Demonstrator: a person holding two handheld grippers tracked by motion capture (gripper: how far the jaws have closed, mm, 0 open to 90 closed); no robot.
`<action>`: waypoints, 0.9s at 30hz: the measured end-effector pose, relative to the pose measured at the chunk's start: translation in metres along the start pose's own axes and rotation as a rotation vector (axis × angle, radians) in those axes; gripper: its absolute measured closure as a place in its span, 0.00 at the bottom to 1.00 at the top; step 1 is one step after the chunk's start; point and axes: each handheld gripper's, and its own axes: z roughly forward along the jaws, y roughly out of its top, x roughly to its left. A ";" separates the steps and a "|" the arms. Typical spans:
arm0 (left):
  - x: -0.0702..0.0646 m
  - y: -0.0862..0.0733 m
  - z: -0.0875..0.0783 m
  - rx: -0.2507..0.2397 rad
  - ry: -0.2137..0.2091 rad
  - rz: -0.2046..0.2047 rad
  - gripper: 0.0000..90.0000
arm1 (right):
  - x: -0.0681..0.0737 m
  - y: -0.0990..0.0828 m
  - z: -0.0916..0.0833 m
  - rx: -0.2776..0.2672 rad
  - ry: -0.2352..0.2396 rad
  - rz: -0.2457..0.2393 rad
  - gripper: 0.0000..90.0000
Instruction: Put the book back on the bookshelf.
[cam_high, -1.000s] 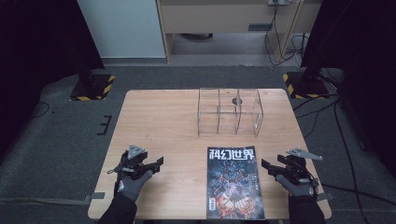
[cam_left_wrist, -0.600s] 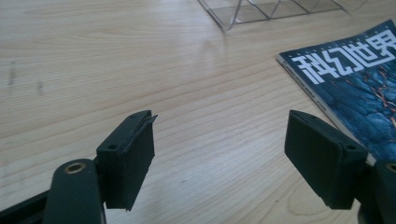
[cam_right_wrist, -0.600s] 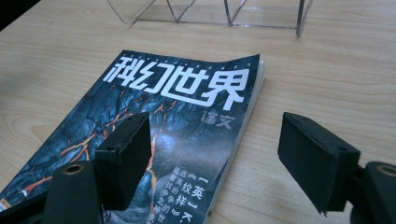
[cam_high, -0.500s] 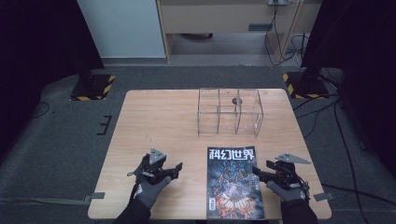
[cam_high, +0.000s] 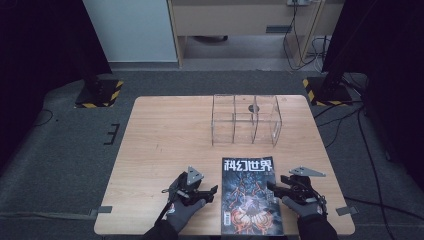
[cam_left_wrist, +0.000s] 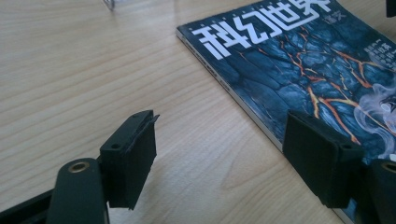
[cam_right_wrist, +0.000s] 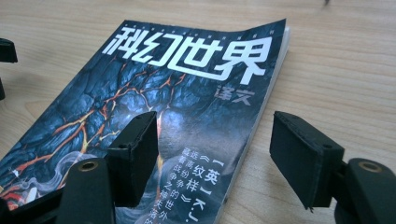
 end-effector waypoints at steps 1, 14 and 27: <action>-0.001 -0.001 0.002 0.007 -0.003 0.001 0.28 | 0.000 0.000 0.001 0.005 -0.001 -0.002 0.36; -0.022 -0.005 0.018 0.054 -0.049 0.029 0.30 | 0.001 -0.004 0.010 0.053 -0.006 -0.003 0.37; -0.031 -0.006 0.024 0.058 -0.062 0.047 0.30 | 0.002 -0.006 0.016 0.089 0.013 0.007 0.40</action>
